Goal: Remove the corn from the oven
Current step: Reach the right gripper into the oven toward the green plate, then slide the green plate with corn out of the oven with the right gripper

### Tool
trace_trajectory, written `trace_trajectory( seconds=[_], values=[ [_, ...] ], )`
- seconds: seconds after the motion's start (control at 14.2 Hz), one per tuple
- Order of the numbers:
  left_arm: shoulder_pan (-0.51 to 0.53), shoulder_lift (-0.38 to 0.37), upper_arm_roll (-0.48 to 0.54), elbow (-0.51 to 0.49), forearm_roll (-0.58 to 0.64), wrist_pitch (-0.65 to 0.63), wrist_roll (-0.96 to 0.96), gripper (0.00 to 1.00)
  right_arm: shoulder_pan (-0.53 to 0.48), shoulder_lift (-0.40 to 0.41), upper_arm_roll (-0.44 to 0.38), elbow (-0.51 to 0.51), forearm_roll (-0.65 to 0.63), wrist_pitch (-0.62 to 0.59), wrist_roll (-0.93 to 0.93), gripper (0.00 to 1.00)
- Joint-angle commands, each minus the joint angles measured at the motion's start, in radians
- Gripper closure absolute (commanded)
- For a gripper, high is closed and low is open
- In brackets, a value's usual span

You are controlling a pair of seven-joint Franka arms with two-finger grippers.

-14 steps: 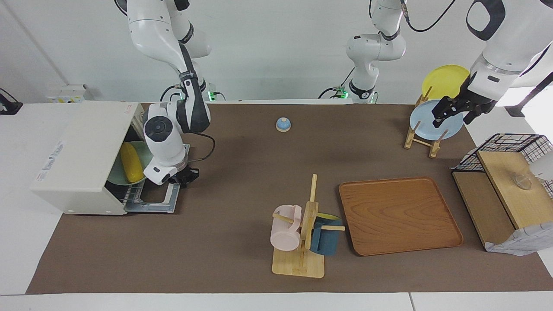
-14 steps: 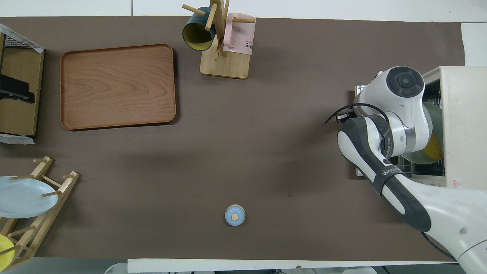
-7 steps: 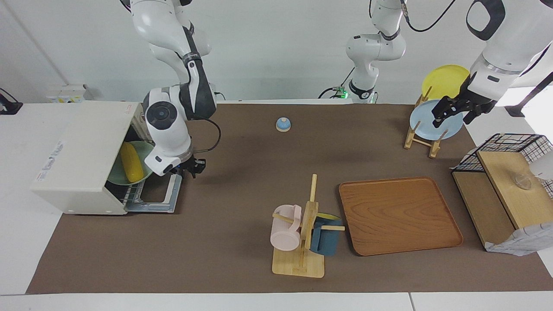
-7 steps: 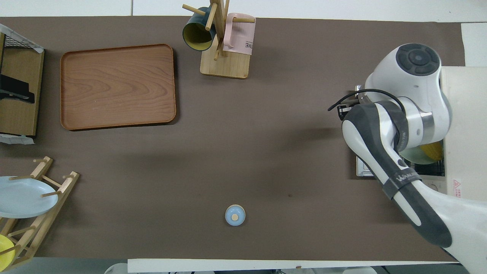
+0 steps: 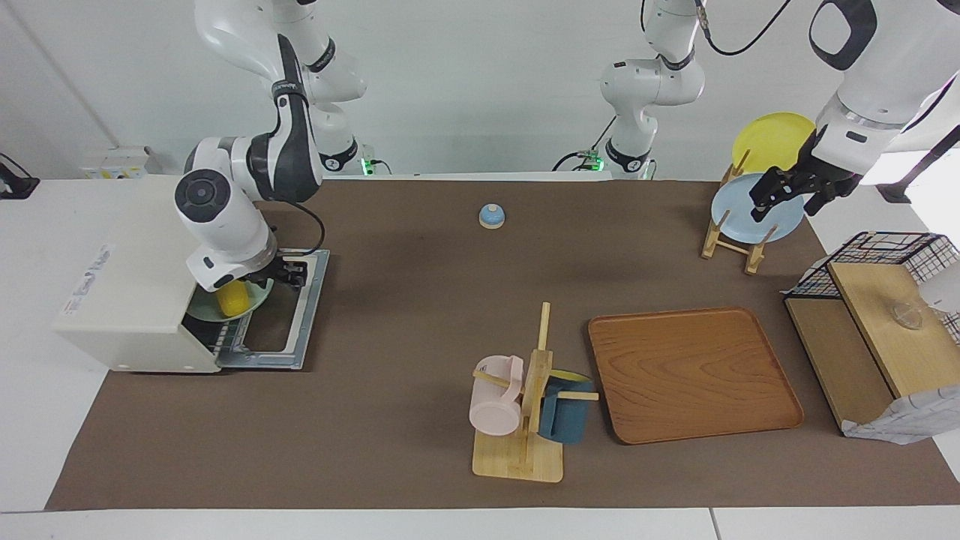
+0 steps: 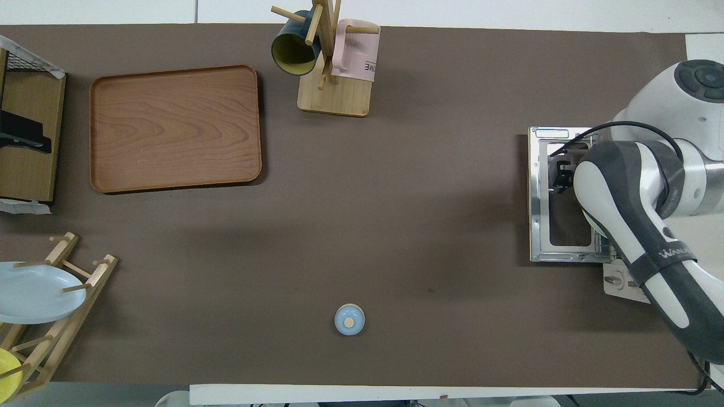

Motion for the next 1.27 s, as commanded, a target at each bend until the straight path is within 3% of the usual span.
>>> trace_trajectory(
  seconds=[0.0, 0.07, 0.21, 0.49, 0.63, 0.92, 1.13, 1.2],
  values=[
    [0.005, -0.019, 0.001, -0.015, -0.01, -0.012, 0.017, 0.0, -0.023, -0.027, 0.011, -0.054, -0.008, 0.018, -0.022, 0.38],
    [0.005, -0.019, 0.001, -0.015, -0.01, -0.012, 0.017, 0.0, -0.023, -0.035, 0.011, -0.08, -0.01, 0.054, -0.025, 0.42],
    [0.005, -0.019, 0.001, -0.015, -0.01, -0.012, 0.017, 0.0, -0.023, -0.037, 0.011, -0.091, -0.02, 0.067, -0.04, 0.68],
    [0.005, -0.019, 0.001, -0.015, -0.01, -0.012, 0.017, 0.0, -0.005, -0.037, 0.012, -0.088, -0.116, 0.056, -0.097, 1.0],
    [0.005, -0.019, 0.001, -0.015, -0.01, -0.012, 0.017, 0.0, 0.058, -0.029, 0.015, -0.05, -0.129, 0.021, -0.088, 1.0],
    [0.005, -0.019, 0.001, -0.015, -0.01, -0.012, 0.017, 0.0, 0.251, 0.078, 0.02, 0.213, -0.108, -0.135, 0.1, 1.0],
    [0.005, -0.019, 0.001, -0.015, -0.01, -0.012, 0.017, 0.0, 0.424, 0.306, 0.02, 0.538, -0.036, -0.261, 0.371, 1.0],
    [0.005, -0.019, 0.001, -0.015, -0.01, -0.012, 0.017, 0.0, 0.466, 0.362, 0.024, 0.605, -0.024, -0.27, 0.442, 1.0]
  ],
)
